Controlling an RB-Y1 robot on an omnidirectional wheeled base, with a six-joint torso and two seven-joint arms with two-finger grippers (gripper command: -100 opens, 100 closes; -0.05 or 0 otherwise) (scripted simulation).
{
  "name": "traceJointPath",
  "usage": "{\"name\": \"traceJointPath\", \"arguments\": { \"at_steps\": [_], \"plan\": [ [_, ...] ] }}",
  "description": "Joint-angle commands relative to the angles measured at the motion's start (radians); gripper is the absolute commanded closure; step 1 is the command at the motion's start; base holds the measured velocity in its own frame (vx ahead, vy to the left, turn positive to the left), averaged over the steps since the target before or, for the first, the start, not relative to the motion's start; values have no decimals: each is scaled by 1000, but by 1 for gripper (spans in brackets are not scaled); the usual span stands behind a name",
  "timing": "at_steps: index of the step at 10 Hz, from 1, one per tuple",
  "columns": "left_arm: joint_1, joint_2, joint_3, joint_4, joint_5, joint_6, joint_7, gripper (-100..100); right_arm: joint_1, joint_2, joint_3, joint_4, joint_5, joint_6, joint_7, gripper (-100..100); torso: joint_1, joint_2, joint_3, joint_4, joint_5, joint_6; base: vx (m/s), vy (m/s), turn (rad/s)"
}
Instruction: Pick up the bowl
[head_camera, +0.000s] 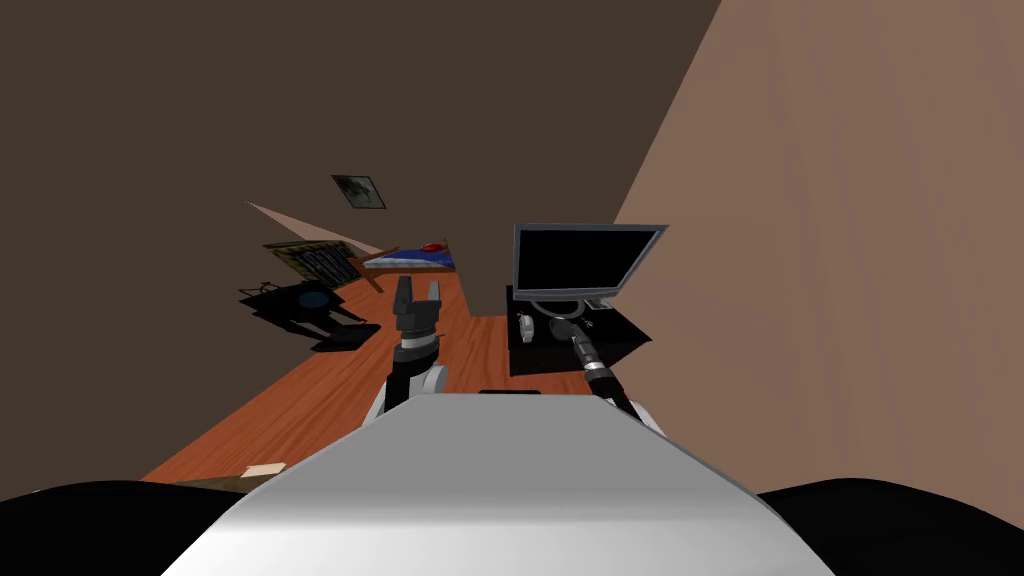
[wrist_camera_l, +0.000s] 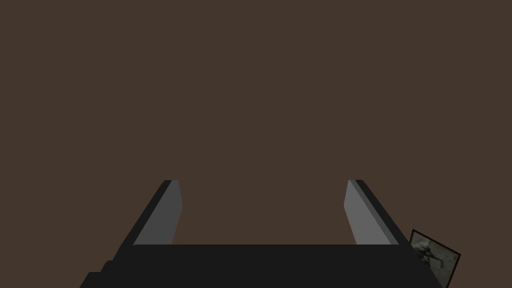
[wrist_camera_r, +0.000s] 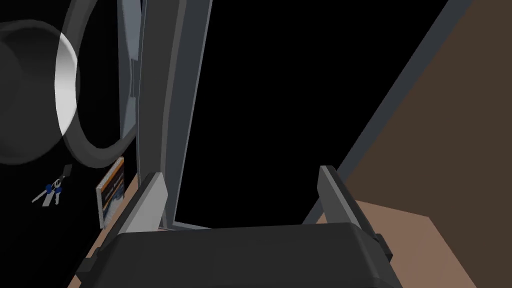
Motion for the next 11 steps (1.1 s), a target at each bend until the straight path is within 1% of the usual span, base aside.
{"name": "traceJointPath", "arguments": {
  "at_steps": [1,2,3,4,6,7,8,9,10,11],
  "plan": [
    [0,0,0,0,0,0,0,0,6,-33,11,50,14,25,-2,-100,0,0,0,0,0,0,-61,94,73],
    [0,0,0,0,0,0,0,0,8,-61,20,88,28,44,-5,-100,1,-2,-1,-1,0,0,-69,101,98],
    [0,0,0,0,0,0,0,0,10,-90,31,139,43,62,-8,-100,1,-3,-2,-1,0,0,-97,110,154],
    [0,0,0,0,0,0,0,0,10,-90,31,147,43,62,-8,-100,2,-1,-1,0,1,0,-81,88,44],
    [0,0,0,0,0,0,0,0,10,-150,54,233,79,94,-13,-100,-1,-2,-1,-1,0,0,-74,88,197],
    [0,0,0,0,0,0,0,0,10,-150,54,252,79,94,-13,-100,1,-2,-1,-1,0,1,-38,86,-14],
    [0,0,0,0,0,0,0,0,9,-181,67,290,100,108,-15,-100,4,1,-1,-3,-2,0,-33,70,156],
    [0,0,0,0,0,0,0,0,9,-181,67,308,100,108,-15,-100,8,5,0,-5,-2,-1,-22,50,78],
    [0,0,0,0,0,0,0,0,7,-213,81,354,121,121,-16,-100,10,8,2,-5,-2,0,-30,61,167],
    [0,0,0,0,0,0,0,0,7,-213,81,364,121,121,-16,-100,13,13,3,-7,-2,0,-21,53,85]
  ]
}}
